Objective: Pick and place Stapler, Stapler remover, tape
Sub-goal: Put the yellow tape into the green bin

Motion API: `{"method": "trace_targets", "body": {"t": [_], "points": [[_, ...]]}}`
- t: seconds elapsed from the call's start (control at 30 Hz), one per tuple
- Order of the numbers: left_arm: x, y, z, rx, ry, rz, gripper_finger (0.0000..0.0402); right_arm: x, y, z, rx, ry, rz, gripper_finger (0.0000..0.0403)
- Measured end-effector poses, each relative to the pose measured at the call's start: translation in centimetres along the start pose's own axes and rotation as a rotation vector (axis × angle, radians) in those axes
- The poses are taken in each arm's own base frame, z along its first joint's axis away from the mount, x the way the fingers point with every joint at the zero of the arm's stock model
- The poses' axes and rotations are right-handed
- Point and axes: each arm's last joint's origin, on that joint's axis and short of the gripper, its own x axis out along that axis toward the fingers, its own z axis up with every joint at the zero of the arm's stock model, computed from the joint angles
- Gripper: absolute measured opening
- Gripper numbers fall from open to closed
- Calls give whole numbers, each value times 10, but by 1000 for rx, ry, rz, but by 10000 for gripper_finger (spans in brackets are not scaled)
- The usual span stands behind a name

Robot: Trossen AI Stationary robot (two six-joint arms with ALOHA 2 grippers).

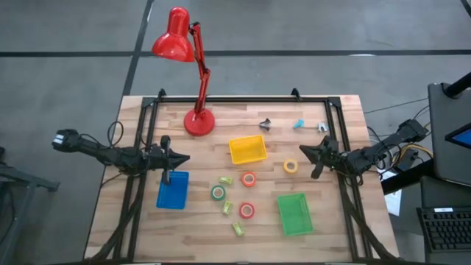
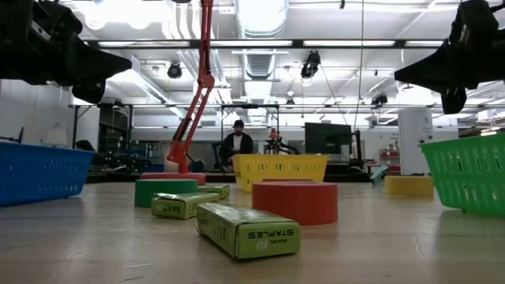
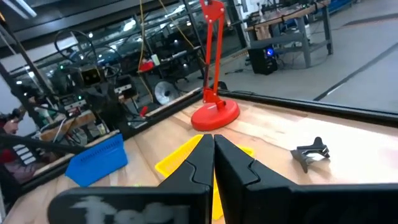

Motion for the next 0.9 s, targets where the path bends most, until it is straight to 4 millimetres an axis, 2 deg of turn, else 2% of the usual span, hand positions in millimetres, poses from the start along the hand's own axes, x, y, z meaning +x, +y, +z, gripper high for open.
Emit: {"method": "trace_targets", "body": {"t": [0.33, 0.67, 0.8, 0.9], "points": [[0, 0, 0, 0, 0, 0, 10, 4, 1, -10, 43, 52, -25, 18], [0, 0, 0, 0, 0, 0, 10, 6, 2, -19, 144, 107, -31, 144], [0, 0, 0, 0, 0, 0, 10, 6, 3, -19, 169, 121, -33, 176], [0, 0, 0, 0, 0, 0, 10, 8, 8, -13, 206, 177, -51, 192]]}}
